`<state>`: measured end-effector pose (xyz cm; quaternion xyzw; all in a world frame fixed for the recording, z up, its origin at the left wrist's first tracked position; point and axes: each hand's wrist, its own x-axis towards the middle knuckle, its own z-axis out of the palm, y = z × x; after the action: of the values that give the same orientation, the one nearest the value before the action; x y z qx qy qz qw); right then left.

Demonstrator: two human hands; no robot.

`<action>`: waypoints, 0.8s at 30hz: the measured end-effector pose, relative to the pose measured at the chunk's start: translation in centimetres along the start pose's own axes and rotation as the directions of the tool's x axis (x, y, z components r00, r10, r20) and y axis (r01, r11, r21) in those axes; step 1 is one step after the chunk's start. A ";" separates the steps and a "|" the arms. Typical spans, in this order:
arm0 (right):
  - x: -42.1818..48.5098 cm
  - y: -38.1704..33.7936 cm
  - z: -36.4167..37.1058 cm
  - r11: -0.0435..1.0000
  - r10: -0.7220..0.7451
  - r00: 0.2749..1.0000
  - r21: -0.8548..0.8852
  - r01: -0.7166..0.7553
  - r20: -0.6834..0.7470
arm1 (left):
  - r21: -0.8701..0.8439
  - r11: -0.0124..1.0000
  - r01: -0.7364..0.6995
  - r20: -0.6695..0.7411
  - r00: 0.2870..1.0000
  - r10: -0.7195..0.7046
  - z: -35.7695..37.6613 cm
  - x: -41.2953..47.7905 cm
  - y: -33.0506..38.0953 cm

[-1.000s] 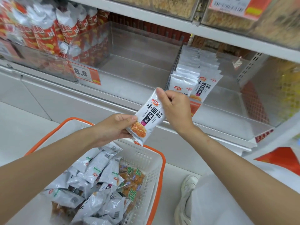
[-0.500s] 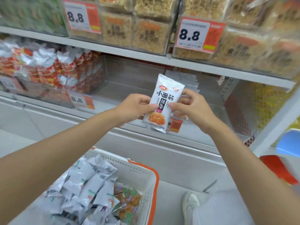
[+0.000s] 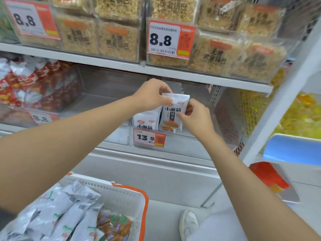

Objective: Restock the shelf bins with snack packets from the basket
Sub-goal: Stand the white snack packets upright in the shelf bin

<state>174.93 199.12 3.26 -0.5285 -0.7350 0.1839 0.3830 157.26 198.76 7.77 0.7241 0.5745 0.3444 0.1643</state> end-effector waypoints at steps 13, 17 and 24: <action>3.7 2.6 4.8 0.937 0.349 0.891 -0.097 -0.335 0.290 | 0.398 0.917 0.032 0.079 0.995 -0.068 3.1 4.2 -2.4; 4.0 2.5 5.1 0.938 0.341 0.888 -0.043 -0.345 0.309 | 0.350 0.935 0.053 0.047 0.996 -0.074 3.0 4.1 -3.2; 3.9 3.3 4.9 0.911 0.398 0.857 -0.034 -0.410 0.327 | 0.342 0.937 0.077 0.005 0.997 -0.083 3.0 3.5 -3.2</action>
<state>172.72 204.56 -0.71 -0.6256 -0.6573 0.3589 0.2184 157.38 203.47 4.74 0.7210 0.6528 0.2257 0.0556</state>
